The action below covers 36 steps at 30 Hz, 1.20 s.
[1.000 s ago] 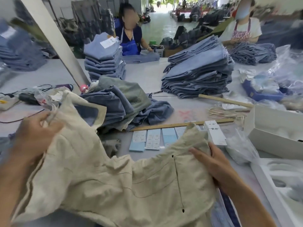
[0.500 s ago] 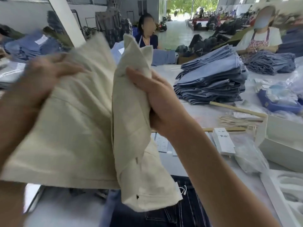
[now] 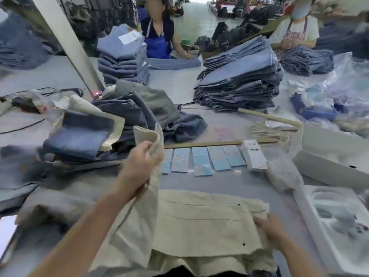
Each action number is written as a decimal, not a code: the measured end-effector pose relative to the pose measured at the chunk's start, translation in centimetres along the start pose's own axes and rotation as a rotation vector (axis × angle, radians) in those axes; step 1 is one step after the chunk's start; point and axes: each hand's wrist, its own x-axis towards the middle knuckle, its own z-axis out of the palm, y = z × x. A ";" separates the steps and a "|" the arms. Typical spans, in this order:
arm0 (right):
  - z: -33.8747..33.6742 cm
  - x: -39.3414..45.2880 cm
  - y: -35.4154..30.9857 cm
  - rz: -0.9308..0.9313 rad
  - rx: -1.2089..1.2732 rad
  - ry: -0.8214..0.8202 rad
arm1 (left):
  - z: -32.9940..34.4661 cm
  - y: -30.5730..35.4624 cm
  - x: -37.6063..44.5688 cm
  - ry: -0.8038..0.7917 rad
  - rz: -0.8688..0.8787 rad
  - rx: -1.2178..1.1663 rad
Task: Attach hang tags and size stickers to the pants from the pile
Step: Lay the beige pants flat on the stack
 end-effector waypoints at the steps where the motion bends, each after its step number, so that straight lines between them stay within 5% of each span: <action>1: 0.4 0.8 1.1 0.000 -0.023 0.027 | 3.2 -1.2 -0.1 -0.044 -0.014 0.069; 6: -0.1 0.7 0.8 -0.140 -0.035 0.083 | 16.5 -6.1 -1.9 -0.319 -0.196 0.227; 13: -1.2 1.4 0.3 -0.225 0.005 0.099 | 24.3 -3.9 -3.6 -0.242 -0.146 0.267; 18: -1.3 2.2 1.6 -0.165 0.131 0.052 | 31.1 -3.5 -7.3 -0.426 -0.181 0.388; 28: -2.4 3.1 1.5 -0.190 0.165 0.020 | 26.9 -7.9 -8.6 -0.668 -0.229 0.075; 30: -2.2 3.0 1.7 -0.183 0.169 0.029 | 23.9 -9.3 -8.3 -0.523 -0.127 0.083; 33: -2.2 3.0 1.8 -0.187 0.165 0.049 | 18.2 -13.2 -7.2 0.037 -0.013 0.273; 36: -2.1 2.9 2.0 -0.184 0.161 0.043 | 10.7 -17.9 -5.8 0.403 -0.305 0.586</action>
